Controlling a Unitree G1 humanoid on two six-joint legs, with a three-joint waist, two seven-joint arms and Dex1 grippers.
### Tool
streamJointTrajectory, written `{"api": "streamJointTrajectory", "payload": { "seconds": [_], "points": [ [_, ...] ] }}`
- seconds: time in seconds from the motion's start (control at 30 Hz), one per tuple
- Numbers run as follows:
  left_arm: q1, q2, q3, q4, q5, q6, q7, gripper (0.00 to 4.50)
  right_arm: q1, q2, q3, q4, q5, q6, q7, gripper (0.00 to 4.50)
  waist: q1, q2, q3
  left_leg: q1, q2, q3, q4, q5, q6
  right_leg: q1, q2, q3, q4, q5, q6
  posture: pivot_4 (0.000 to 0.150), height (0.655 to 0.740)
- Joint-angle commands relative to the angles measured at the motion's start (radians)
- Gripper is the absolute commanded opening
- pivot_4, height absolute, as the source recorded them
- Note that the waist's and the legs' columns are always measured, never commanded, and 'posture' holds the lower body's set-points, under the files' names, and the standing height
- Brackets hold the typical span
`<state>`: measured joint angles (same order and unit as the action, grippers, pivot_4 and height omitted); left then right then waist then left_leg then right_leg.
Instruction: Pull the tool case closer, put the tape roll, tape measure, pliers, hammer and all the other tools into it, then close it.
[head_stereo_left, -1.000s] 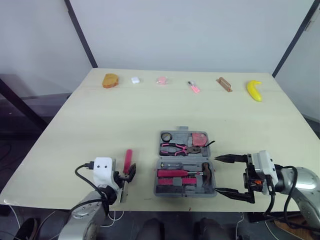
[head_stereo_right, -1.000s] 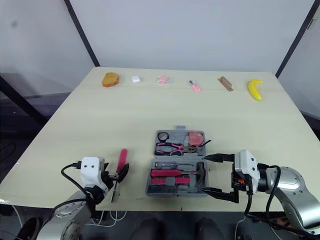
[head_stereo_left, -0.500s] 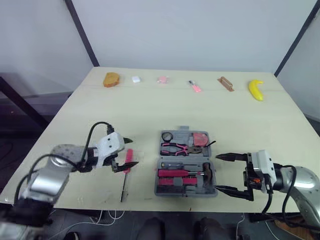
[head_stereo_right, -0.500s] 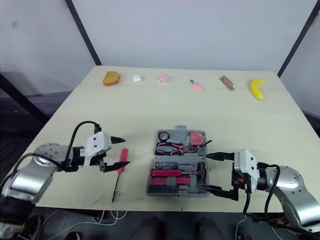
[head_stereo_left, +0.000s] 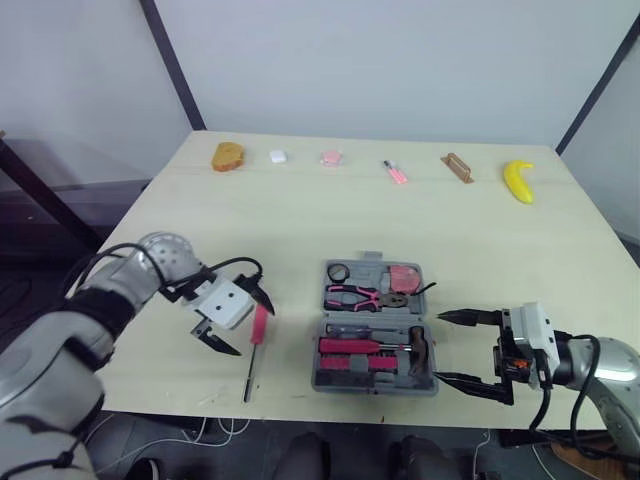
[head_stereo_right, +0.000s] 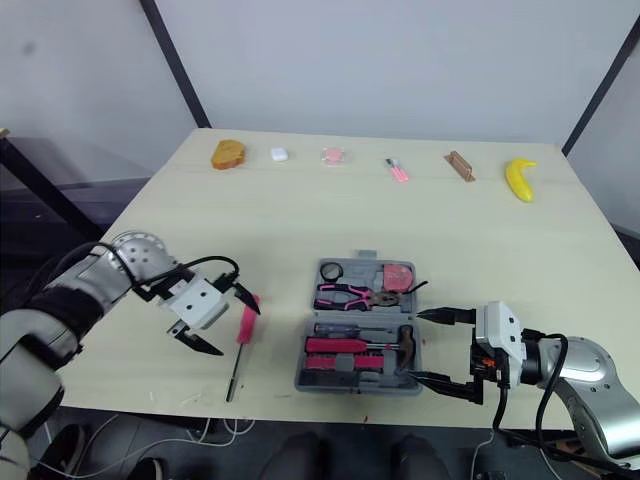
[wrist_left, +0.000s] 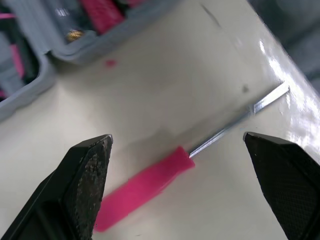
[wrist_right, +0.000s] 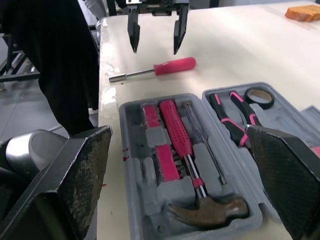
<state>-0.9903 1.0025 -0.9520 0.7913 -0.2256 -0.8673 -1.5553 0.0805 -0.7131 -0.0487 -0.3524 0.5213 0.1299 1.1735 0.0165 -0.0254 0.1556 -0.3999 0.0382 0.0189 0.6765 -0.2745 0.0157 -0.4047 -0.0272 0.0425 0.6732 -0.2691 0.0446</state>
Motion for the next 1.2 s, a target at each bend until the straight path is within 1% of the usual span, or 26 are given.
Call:
{"api": "streamJointTrajectory", "payload": {
  "seconds": [0.03, 0.13, 0.23, 0.33, 0.47, 0.6, 0.73, 0.93, 1.0, 1.2],
  "points": [
    [-0.116, -0.05, -0.126, 0.136, 0.057, -0.177, -0.059, 4.48, -0.003, -0.011, -0.026, -0.018, 0.022, -0.005, 0.009, 4.5, -0.001, 0.0, 0.0, 0.0, 0.0, 0.0, 0.0, 0.0, 0.0, 0.0, 0.0, 0.0, 0.0, 0.0, 0.0, 0.15, 0.74],
    [-0.186, -0.095, -0.202, 0.214, 0.065, -0.259, -0.059, 4.48, -0.001, -0.008, -0.026, -0.02, 0.019, -0.007, 0.003, 4.5, -0.006, -0.001, 0.0, 0.0, 0.0, 0.0, 0.001, 0.0, 0.0, 0.0, 0.0, 0.001, 0.0, 0.0, 0.0, 0.15, 0.74],
    [-0.241, -0.157, -0.243, 0.283, 0.155, -0.377, -0.059, 4.48, -0.002, -0.001, -0.021, -0.025, 0.016, -0.005, -0.01, 4.5, -0.009, -0.001, 0.001, 0.0, 0.0, 0.0, 0.001, 0.0, 0.0, 0.0, 0.001, 0.001, 0.0, 0.0, 0.0, 0.15, 0.74],
    [-0.236, -0.196, -0.238, 0.317, 0.204, -0.44, -0.059, 4.48, -0.001, -0.001, -0.022, -0.031, 0.017, -0.004, -0.015, 4.5, -0.005, -0.001, 0.001, -0.001, 0.0, -0.001, 0.001, 0.0, 0.0, 0.0, 0.001, 0.0, 0.0, 0.0, 0.0, 0.15, 0.74],
    [-0.235, -0.246, -0.213, 0.39, 0.336, -0.537, -0.052, 4.48, 0.014, -0.001, -0.027, -0.039, 0.015, -0.008, -0.024, 4.5, -0.004, -0.002, 0.001, -0.001, 0.0, 0.0, 0.002, 0.0, 0.0, 0.0, 0.001, 0.001, 0.0, 0.0, 0.0, 0.15, 0.74],
    [-0.25, -0.28, -0.181, 0.435, 0.518, -0.586, 0.064, 4.48, 0.018, 0.004, -0.015, -0.047, 0.009, -0.008, -0.037, 4.5, -0.004, -0.002, 0.001, -0.001, 0.0, 0.0, 0.002, 0.0, 0.0, 0.0, 0.001, 0.001, 0.0, 0.0, 0.0, 0.15, 0.74],
    [-0.253, -0.3, -0.147, 0.451, 0.653, -0.6, 0.171, 4.48, 0.007, 0.005, -0.009, -0.064, 0.012, 0.008, -0.052, 4.5, -0.004, -0.002, 0.001, -0.001, 0.0, 0.0, 0.002, 0.0, 0.0, 0.0, 0.001, 0.001, 0.001, 0.0, 0.0, 0.15, 0.74],
    [-0.259, -0.317, -0.125, 0.427, 0.884, -0.591, 0.408, 4.48, -0.009, 0.001, -0.008, -0.091, 0.021, 0.041, -0.067, 4.5, -0.004, -0.002, 0.001, -0.001, 0.0, -0.001, 0.003, 0.0, 0.0, 0.0, 0.001, 0.001, 0.001, 0.0, 0.0, 0.15, 0.74],
    [-0.263, -0.322, -0.128, 0.402, 0.978, -0.576, 0.517, 4.48, -0.016, 0.001, -0.007, -0.097, 0.023, 0.052, -0.073, 4.5, -0.004, -0.002, 0.001, -0.001, 0.0, -0.001, 0.003, 0.0, 0.0, 0.0, 0.001, 0.001, 0.001, 0.0, 0.0, 0.15, 0.74],
    [-0.267, -0.341, -0.145, 0.415, 1.125, -0.59, 0.692, 4.48, -0.024, 0.006, -0.003, -0.101, 0.02, 0.061, -0.074, 4.5, -0.001, -0.002, 0.001, 0.0, 0.0, 0.0, 0.004, 0.0, 0.0, 0.0, 0.001, 0.0, 0.004, 0.0, 0.0, 0.15, 0.74]
  ]
}}
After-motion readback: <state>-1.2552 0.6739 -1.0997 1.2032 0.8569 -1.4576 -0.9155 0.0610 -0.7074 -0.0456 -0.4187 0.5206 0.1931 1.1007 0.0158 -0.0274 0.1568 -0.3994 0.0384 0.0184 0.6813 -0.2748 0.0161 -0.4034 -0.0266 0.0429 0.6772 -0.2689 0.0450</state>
